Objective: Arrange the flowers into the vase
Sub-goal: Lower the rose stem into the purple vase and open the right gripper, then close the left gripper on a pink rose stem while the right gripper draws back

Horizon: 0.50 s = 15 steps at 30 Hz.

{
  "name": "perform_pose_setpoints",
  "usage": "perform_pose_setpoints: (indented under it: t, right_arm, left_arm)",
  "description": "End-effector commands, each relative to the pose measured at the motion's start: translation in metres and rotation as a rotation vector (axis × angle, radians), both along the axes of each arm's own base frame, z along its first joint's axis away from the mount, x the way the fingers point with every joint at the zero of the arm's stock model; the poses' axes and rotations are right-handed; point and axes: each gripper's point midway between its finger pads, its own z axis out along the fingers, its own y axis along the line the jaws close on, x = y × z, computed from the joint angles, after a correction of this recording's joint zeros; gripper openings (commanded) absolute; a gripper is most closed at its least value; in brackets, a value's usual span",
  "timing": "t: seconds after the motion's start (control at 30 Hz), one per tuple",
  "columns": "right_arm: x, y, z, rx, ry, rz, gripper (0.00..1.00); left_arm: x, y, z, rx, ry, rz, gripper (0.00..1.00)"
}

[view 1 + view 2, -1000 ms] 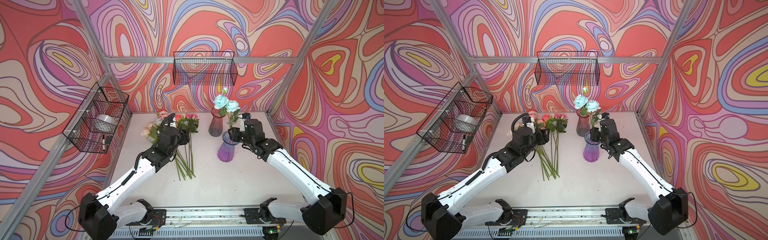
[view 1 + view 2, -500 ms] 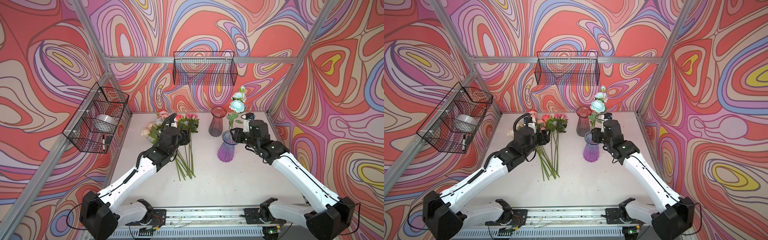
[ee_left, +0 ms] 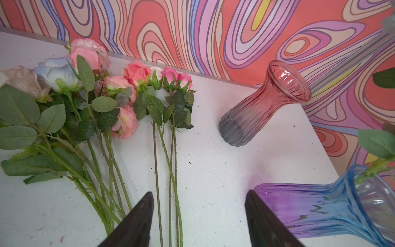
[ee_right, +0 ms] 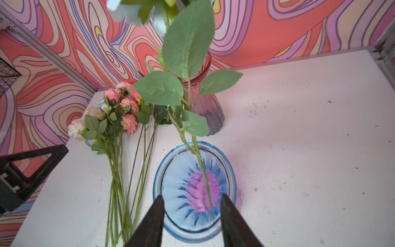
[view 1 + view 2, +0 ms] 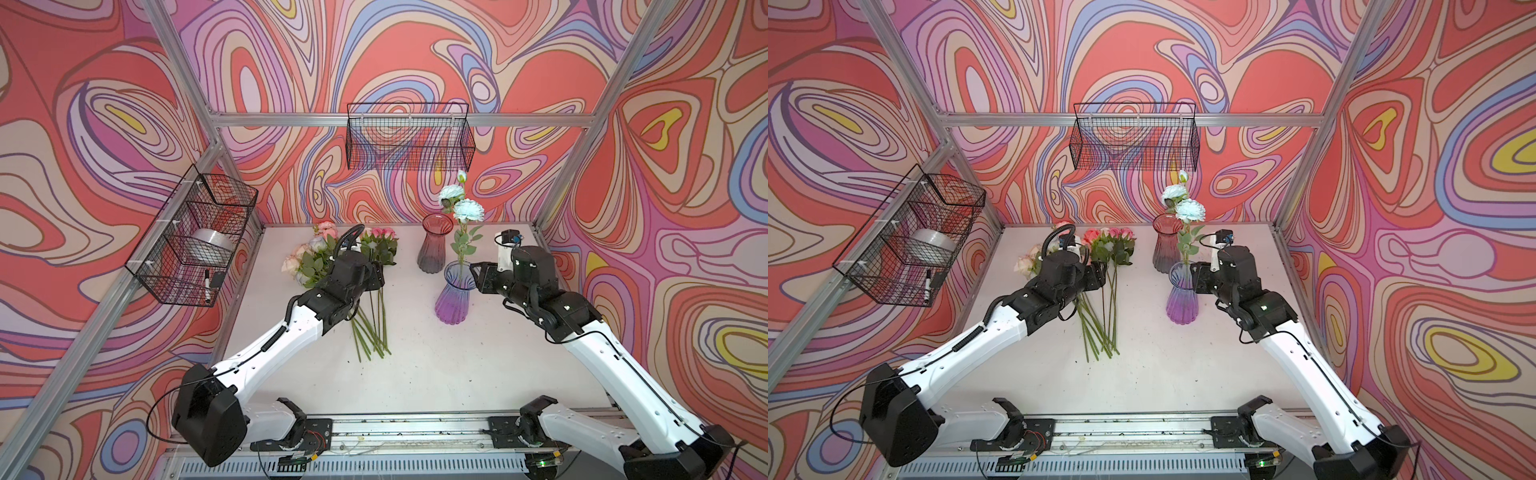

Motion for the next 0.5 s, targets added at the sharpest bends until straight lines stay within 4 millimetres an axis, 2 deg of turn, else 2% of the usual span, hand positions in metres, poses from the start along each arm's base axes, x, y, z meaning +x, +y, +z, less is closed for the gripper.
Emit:
perform_pose_setpoints:
  t: [0.0,0.17,0.33,0.4,0.47]
  right_arm:
    - [-0.013,-0.016,0.009,-0.034,-0.040,-0.036,0.28]
    - [-0.022,-0.020,-0.001,-0.040,-0.031,-0.039,0.09]
    - [-0.022,-0.022,-0.008,-0.058,-0.033,-0.043,0.07]
    - [-0.021,-0.021,-0.013,-0.055,-0.033,-0.040,0.07]
    - [-0.019,-0.020,-0.016,-0.054,-0.030,-0.036,0.07]
  left_arm:
    - [0.002,-0.003,-0.019,0.068,0.074,-0.009,0.64]
    - [0.010,-0.007,-0.054,0.138,0.202,-0.025,0.46]
    - [0.020,-0.015,-0.099,0.161,0.407,-0.076,0.40]
    - [0.025,-0.008,-0.117,0.191,0.480,-0.045,0.35]
    - [0.029,-0.004,-0.130,0.206,0.510,-0.039,0.35]
